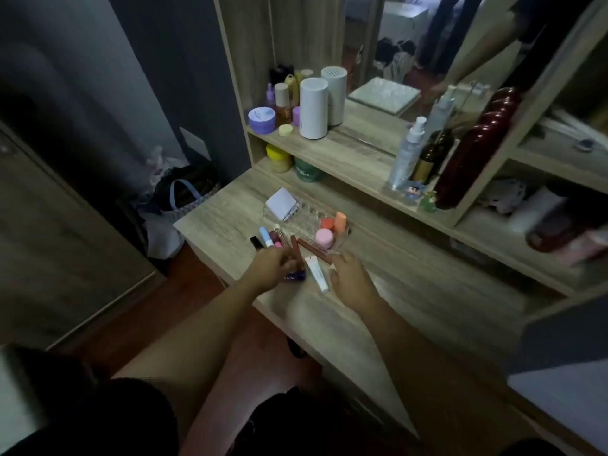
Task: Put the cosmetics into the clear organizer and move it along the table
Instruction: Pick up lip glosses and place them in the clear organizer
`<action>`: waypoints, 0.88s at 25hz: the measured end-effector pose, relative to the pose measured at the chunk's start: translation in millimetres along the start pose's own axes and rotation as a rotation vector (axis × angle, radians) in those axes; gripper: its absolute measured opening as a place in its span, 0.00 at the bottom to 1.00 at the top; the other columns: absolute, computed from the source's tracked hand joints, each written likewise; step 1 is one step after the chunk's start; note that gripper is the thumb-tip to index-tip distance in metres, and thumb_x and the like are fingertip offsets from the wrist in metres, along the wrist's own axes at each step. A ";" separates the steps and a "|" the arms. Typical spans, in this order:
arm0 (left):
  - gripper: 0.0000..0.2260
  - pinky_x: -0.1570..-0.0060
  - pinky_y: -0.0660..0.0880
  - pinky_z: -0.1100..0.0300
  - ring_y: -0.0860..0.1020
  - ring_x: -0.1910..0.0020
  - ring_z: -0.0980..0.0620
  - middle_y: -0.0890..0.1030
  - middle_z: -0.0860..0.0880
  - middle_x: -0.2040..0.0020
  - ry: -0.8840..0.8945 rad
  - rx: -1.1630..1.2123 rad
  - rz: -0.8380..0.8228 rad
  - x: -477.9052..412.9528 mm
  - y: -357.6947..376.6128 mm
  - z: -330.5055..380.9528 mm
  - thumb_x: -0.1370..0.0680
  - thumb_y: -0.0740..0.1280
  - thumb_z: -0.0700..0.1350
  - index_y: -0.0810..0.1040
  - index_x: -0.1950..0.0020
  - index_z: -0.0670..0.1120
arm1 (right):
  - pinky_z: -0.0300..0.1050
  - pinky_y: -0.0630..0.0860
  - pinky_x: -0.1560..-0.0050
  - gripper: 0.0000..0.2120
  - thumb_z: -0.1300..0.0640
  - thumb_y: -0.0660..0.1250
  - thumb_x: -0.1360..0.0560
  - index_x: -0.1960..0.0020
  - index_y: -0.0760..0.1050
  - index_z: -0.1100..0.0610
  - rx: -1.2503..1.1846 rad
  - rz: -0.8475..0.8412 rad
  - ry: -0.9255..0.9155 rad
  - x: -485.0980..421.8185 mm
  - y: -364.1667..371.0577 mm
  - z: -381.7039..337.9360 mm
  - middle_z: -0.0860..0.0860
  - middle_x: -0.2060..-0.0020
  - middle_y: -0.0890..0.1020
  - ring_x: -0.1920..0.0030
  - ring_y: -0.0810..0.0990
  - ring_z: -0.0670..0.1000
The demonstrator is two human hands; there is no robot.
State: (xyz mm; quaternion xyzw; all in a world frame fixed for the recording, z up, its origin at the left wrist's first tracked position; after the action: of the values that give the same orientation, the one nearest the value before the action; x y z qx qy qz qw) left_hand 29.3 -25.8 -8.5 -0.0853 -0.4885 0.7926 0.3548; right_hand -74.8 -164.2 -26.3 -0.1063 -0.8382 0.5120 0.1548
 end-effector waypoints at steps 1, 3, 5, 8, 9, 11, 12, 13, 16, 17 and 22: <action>0.11 0.49 0.76 0.52 0.80 0.50 0.42 0.82 0.38 0.47 -0.004 -0.002 -0.035 -8.3 4.0 -2.4 0.22 0.63 0.43 0.79 0.43 0.41 | 0.50 0.72 0.36 0.19 0.61 0.60 0.22 0.31 0.67 0.58 0.004 -0.015 0.003 -10.5 6.5 3.6 0.58 0.37 0.74 0.38 0.73 0.57; 0.11 0.47 0.77 0.51 0.79 0.49 0.41 0.82 0.38 0.47 -0.012 -0.008 -0.071 -20.6 15.7 -6.4 0.22 0.62 0.42 0.79 0.42 0.41 | 0.49 0.72 0.37 0.22 0.64 0.61 0.24 0.30 0.66 0.57 0.023 -0.059 -0.020 -25.3 23.0 12.9 0.57 0.37 0.75 0.39 0.75 0.56; 0.12 0.48 0.75 0.52 0.78 0.48 0.40 0.82 0.37 0.47 -0.010 -0.056 -0.083 -25.0 26.3 -7.6 0.22 0.61 0.41 0.79 0.41 0.42 | 0.48 0.70 0.34 0.25 0.64 0.63 0.26 0.30 0.65 0.57 0.090 -0.121 -0.066 -30.7 38.5 18.4 0.56 0.35 0.75 0.37 0.74 0.56; 0.14 0.45 0.72 0.52 0.75 0.45 0.40 0.81 0.38 0.46 0.009 -0.151 -0.063 -30.2 39.2 -10.5 0.23 0.60 0.41 0.77 0.38 0.44 | 0.45 0.64 0.31 0.27 0.64 0.62 0.26 0.28 0.62 0.59 0.160 -0.128 -0.150 -36.5 49.0 23.3 0.56 0.30 0.71 0.33 0.71 0.55; 0.15 0.43 0.71 0.52 0.74 0.44 0.41 0.81 0.39 0.46 0.011 -0.185 -0.059 -30.7 44.5 -12.1 0.23 0.60 0.40 0.77 0.38 0.45 | 0.46 0.64 0.31 0.27 0.64 0.61 0.26 0.27 0.61 0.60 0.177 -0.129 -0.170 -37.7 52.1 26.2 0.56 0.29 0.70 0.33 0.71 0.56; 0.16 0.39 0.67 0.53 0.74 0.43 0.42 0.82 0.40 0.45 0.029 -0.233 -0.043 -30.7 51.4 -12.5 0.24 0.60 0.40 0.77 0.38 0.45 | 0.49 0.67 0.32 0.25 0.64 0.57 0.24 0.27 0.60 0.60 0.221 -0.132 -0.181 -39.4 53.9 30.2 0.56 0.29 0.69 0.34 0.71 0.57; 0.16 0.37 0.66 0.53 0.75 0.44 0.43 0.82 0.41 0.45 0.041 -0.246 -0.028 -30.4 53.2 -12.0 0.25 0.60 0.40 0.77 0.38 0.46 | 0.50 0.69 0.33 0.25 0.64 0.55 0.23 0.27 0.59 0.59 0.247 -0.126 -0.182 -39.9 52.5 30.0 0.55 0.30 0.69 0.34 0.71 0.57; 0.17 0.36 0.64 0.53 0.76 0.43 0.44 0.82 0.42 0.45 0.050 -0.268 -0.019 -31.2 55.2 -12.7 0.25 0.60 0.40 0.77 0.37 0.46 | 0.50 0.69 0.34 0.24 0.63 0.54 0.23 0.27 0.59 0.59 0.262 -0.116 -0.185 -41.4 52.3 30.7 0.55 0.31 0.70 0.35 0.71 0.57; 0.17 0.32 0.59 0.54 0.76 0.41 0.46 0.81 0.45 0.40 0.063 -0.373 -0.059 -36.0 63.0 -12.8 0.23 0.61 0.43 0.74 0.35 0.49 | 0.50 0.71 0.38 0.22 0.64 0.54 0.22 0.29 0.61 0.60 0.258 -0.092 -0.188 -44.8 50.6 31.2 0.58 0.34 0.71 0.37 0.72 0.57; 0.17 0.32 0.59 0.54 0.75 0.40 0.46 0.80 0.45 0.39 0.058 -0.391 -0.080 -36.9 65.7 -14.3 0.23 0.61 0.44 0.73 0.34 0.49 | 0.50 0.72 0.40 0.21 0.65 0.55 0.22 0.30 0.62 0.60 0.250 -0.089 -0.184 -45.1 51.0 32.5 0.58 0.36 0.72 0.38 0.73 0.58; 0.17 0.30 0.58 0.51 0.75 0.42 0.46 0.81 0.47 0.42 0.083 -0.490 -0.057 -37.5 64.9 -12.9 0.23 0.60 0.46 0.73 0.34 0.51 | 0.51 0.75 0.46 0.12 0.66 0.56 0.22 0.40 0.70 0.63 0.190 -0.039 -0.121 -46.5 49.7 32.3 0.61 0.43 0.77 0.44 0.77 0.60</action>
State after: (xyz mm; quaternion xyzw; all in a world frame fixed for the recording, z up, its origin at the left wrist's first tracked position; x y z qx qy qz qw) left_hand 32.0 -58.4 -77.1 -0.1873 -0.6534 0.6360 0.3654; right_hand -42.5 -184.0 -91.4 -0.0439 -0.7955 0.5916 0.1233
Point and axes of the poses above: each hand's wrist, its own x-axis away from the middle knuckle, its own y-axis out of the palm, z = x × y, the point moved 4 cm from there along -x, towards the middle knuckle
